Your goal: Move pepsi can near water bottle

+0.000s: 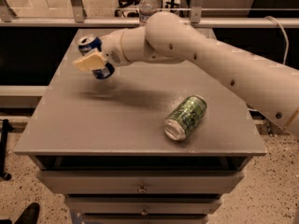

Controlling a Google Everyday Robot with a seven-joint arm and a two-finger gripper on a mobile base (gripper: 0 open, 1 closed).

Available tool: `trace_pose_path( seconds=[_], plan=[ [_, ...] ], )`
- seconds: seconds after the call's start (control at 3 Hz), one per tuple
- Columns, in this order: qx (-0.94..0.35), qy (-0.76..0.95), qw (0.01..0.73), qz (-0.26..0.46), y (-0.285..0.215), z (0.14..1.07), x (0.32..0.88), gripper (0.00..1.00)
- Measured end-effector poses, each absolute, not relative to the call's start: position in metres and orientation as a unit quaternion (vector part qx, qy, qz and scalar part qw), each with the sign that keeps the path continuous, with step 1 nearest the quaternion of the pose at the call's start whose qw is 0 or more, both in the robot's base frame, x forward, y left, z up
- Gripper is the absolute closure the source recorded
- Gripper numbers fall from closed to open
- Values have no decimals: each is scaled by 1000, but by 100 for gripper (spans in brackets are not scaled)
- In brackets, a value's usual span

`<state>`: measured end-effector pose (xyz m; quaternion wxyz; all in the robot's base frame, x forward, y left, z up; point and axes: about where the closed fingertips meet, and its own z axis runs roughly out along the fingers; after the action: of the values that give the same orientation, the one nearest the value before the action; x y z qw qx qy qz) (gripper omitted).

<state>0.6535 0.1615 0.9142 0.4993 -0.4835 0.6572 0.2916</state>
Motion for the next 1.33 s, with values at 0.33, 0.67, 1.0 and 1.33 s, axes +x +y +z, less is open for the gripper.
trace_pose_path(
  seconds=[0.33,0.67,1.0,1.33],
  plan=[
    [-437,651,574,237,81,954,680,100],
    [-402,643,616,213,32,970,701,100],
    [-369,638,646,199,-6,971,733,100],
    [-332,643,662,194,-34,958,779,100]
  ],
)
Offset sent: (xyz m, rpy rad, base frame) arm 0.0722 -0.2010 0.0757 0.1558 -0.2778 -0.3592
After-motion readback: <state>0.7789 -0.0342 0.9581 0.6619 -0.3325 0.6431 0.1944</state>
